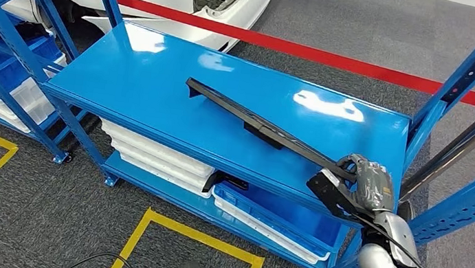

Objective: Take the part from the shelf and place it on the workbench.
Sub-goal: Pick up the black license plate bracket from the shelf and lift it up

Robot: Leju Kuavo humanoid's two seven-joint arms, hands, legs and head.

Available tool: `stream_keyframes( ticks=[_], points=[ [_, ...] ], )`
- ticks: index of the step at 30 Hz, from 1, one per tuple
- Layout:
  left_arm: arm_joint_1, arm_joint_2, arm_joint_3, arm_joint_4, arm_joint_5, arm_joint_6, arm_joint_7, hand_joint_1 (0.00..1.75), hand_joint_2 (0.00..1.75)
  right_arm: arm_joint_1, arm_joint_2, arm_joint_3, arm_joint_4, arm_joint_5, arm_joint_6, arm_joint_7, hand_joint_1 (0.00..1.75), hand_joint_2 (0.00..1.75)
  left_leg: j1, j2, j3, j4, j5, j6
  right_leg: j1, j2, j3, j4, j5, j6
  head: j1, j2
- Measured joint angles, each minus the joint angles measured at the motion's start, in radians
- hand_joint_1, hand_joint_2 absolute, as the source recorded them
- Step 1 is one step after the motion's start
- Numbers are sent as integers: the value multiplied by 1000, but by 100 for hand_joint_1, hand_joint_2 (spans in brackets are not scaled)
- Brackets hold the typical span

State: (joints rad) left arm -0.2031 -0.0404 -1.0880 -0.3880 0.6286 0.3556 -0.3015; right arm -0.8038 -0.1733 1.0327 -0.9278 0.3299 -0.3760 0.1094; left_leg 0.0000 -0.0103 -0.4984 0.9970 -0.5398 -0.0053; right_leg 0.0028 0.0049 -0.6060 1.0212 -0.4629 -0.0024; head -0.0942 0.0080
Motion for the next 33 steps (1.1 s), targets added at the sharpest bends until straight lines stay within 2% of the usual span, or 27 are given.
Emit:
stream_keyframes(
  ticks=[15,24,33],
  points=[
    [-1,0,0,0,-10,-3,-3,0,0,-27,-52,0,-113,77,30,56,175,175,0,0,3,0,0,0,0,0,3,0,0,0,0,0],
    [-5,0,0,0,-13,0,-3,0,0,-72,-56,6,-238,182,40,89,175,175,0,0,3,-1,0,0,0,0,3,0,0,0,0,0],
    [-5,0,0,0,-14,5,-3,0,0,-77,-56,11,-325,268,26,116,175,175,0,0,2,-1,0,0,0,0,3,0,0,0,0,0]
  ],
)
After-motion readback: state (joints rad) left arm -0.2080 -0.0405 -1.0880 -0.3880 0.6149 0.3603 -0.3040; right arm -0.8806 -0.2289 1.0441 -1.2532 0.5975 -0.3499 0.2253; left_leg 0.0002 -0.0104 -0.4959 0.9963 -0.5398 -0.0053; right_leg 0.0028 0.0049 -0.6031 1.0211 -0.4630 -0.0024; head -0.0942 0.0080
